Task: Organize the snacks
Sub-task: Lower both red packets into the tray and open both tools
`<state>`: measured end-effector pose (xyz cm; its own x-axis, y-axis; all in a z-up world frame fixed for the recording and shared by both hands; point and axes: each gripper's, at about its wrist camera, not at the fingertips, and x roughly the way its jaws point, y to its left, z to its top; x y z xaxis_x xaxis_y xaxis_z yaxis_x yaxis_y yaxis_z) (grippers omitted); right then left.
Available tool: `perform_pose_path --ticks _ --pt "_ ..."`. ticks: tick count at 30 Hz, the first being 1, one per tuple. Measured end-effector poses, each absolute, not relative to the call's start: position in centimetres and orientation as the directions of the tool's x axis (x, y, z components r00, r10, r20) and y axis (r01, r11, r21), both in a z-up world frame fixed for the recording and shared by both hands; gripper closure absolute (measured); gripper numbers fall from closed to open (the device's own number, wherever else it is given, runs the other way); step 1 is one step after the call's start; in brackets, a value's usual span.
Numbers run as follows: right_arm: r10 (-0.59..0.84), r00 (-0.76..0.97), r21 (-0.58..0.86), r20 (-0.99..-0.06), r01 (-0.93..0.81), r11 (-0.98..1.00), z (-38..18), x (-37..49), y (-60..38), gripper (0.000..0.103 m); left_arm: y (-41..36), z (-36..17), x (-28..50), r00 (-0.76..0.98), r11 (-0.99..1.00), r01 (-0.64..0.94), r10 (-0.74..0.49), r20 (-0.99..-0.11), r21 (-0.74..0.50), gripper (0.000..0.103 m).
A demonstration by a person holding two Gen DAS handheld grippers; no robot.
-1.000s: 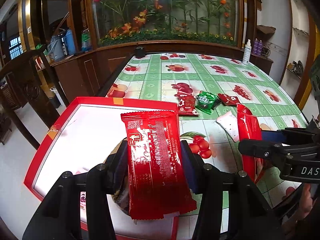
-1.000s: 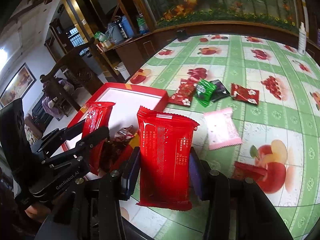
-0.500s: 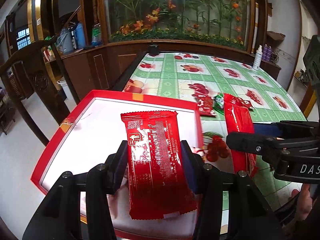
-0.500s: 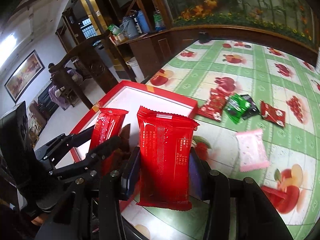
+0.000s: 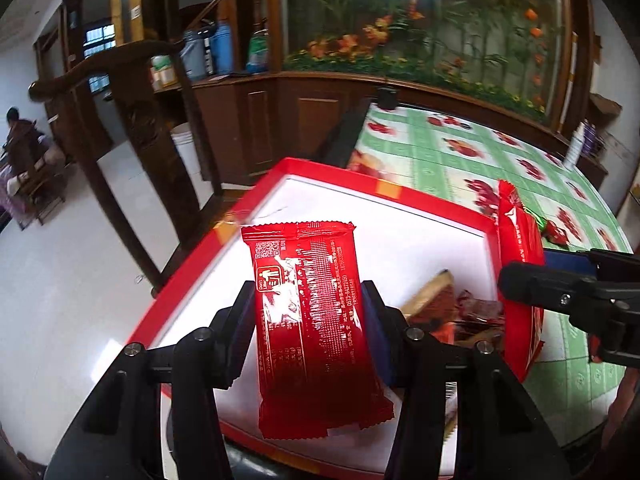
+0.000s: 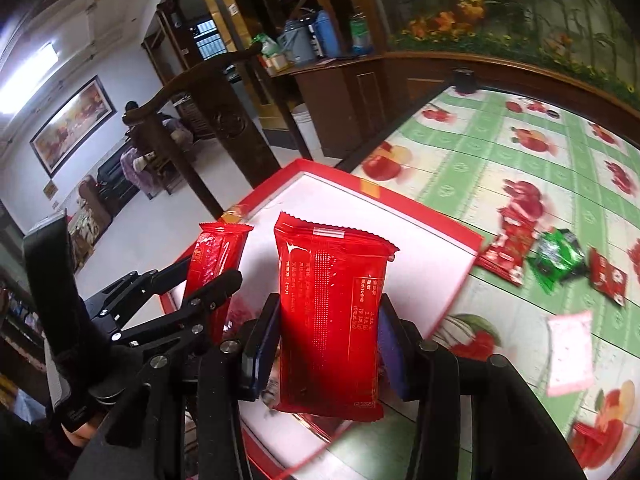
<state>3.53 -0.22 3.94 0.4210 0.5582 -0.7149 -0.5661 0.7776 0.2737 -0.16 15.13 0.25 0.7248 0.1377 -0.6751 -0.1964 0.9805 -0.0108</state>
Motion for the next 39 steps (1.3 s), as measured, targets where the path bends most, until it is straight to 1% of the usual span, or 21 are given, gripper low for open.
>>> perform_pose_path --ticks 3,7,9,10,15,19,21,26,32,34,35,39 --pt "0.575 0.441 0.285 -0.689 -0.566 0.774 4.3 3.6 0.6 0.054 15.7 0.3 -0.2 0.722 0.973 -0.232 0.171 -0.671 -0.002 0.053" --pt "0.642 0.496 0.345 -0.585 -0.563 0.751 6.1 3.9 -0.1 0.05 16.3 0.8 -0.4 0.734 0.964 -0.264 0.21 -0.646 0.014 0.053" --pt "0.634 0.541 0.336 -0.552 -0.552 0.763 6.7 3.8 -1.0 0.046 16.2 1.1 -0.5 0.743 0.965 -0.263 0.214 -0.635 0.018 0.047" --pt "0.622 0.563 0.326 -0.544 -0.542 0.775 6.9 3.9 -1.6 0.046 16.1 1.1 -0.6 0.745 0.967 -0.255 0.208 -0.634 0.018 0.047" --pt "0.561 0.613 0.338 -0.556 -0.45 0.827 6.4 4.9 -5.8 0.045 14.2 0.6 -0.1 0.742 0.982 -0.185 0.16 -0.651 0.031 0.047" --pt "0.467 0.661 0.319 -0.587 -0.341 0.884 5.5 4.7 -10.8 0.044 12.4 0.8 -0.1 0.745 0.99 -0.136 0.126 -0.655 0.035 0.047" --pt "0.417 0.686 0.312 -0.596 -0.28 0.908 5.2 4.3 -13.7 0.039 11.6 0.9 -0.1 0.745 0.993 -0.117 0.111 -0.657 0.035 0.047" --pt "0.308 0.716 0.329 -0.627 -0.114 0.937 3.4 2.7 -21.4 0.035 9.2 0.9 0.0 0.737 0.997 -0.068 0.078 -0.672 0.041 0.044" --pt "0.287 0.706 0.385 -0.648 -0.021 0.922 1.5 1.8 -26.1 0.034 6.3 1.5 -0.6 0.742 0.997 -0.007 0.052 -0.668 0.07 0.043" --pt "0.285 0.703 0.392 -0.651 -0.011 0.92 1.1 1.6 -26.9 0.034 5.5 1.6 -0.9 0.742 0.997 0.014 0.04 -0.669 0.076 0.038" --pt "0.289 0.701 0.396 -0.652 -0.011 0.918 1.0 1.5 -27.2 0.034 5.0 1.7 -1.0 0.741 0.997 0.024 0.036 -0.67 0.08 0.034" --pt "0.302 0.677 0.402 -0.671 -0.01 0.916 0.1 0.7 -27.6 0.033 3.0 1.6 -1.4 0.742 0.991 0.075 0.016 -0.67 0.107 0.033"
